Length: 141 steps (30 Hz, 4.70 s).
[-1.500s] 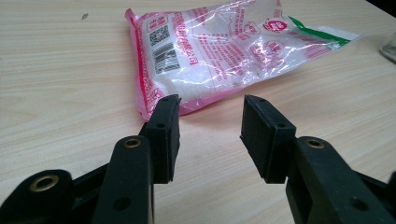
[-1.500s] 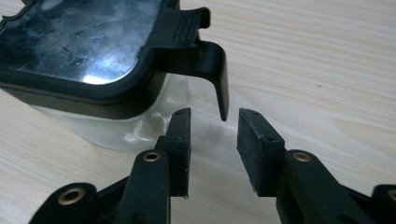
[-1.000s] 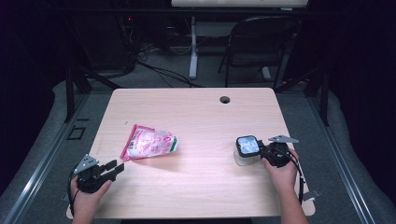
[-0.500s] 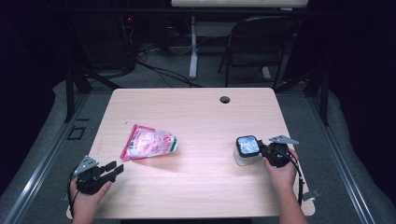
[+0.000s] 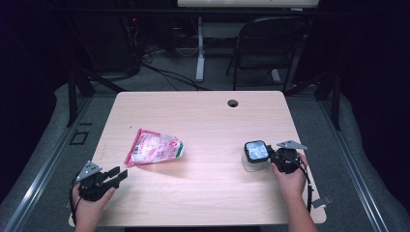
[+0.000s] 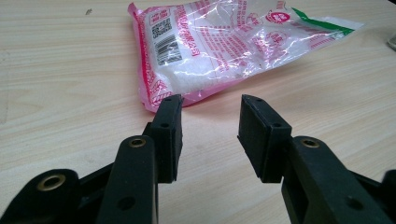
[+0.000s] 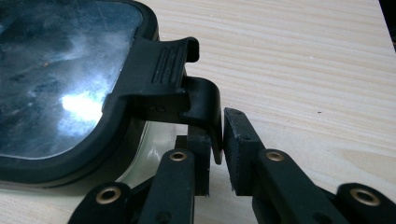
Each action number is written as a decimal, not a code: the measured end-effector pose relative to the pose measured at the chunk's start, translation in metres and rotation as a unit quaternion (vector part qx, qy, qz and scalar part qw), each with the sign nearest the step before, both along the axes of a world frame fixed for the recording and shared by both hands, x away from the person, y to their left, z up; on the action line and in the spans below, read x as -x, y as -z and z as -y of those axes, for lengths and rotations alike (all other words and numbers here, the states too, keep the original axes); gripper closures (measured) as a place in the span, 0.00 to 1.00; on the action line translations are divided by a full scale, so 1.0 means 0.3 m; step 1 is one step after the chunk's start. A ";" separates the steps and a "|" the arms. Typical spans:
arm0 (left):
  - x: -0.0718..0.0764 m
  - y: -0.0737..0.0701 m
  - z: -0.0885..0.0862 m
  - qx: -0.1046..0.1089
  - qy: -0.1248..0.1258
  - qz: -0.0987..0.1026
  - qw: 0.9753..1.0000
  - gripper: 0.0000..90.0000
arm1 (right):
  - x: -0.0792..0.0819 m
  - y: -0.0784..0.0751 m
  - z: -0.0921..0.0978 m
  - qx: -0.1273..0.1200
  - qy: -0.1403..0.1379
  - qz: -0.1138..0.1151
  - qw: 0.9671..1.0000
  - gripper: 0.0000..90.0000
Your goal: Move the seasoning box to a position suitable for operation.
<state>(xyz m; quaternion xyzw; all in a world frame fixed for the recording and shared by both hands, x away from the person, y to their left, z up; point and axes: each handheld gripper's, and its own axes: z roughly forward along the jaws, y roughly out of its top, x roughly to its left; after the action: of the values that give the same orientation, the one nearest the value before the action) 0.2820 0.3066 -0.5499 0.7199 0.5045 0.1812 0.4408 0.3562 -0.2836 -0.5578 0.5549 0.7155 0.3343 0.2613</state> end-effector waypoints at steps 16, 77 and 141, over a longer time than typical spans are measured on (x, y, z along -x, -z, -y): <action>0.000 -0.003 -0.004 -0.004 -0.003 0.002 1.000 0.66 | 0.002 -0.014 -0.033 0.018 0.004 -0.003 1.000 0.93; 0.021 -0.015 0.098 -0.012 0.043 0.012 0.999 0.66 | 0.176 0.006 -0.457 0.004 -0.103 0.012 0.995 0.93; -0.078 -0.157 0.700 -0.103 0.267 -0.084 0.954 0.98 | 0.125 -0.217 -0.411 -0.060 -0.194 -0.072 0.976 0.98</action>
<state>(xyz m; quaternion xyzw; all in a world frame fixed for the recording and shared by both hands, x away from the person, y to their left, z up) 0.3054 0.0966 -0.5029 0.8825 0.3076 0.0462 0.3529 0.3186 -0.1604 -0.4928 0.4424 0.8055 0.3799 0.1054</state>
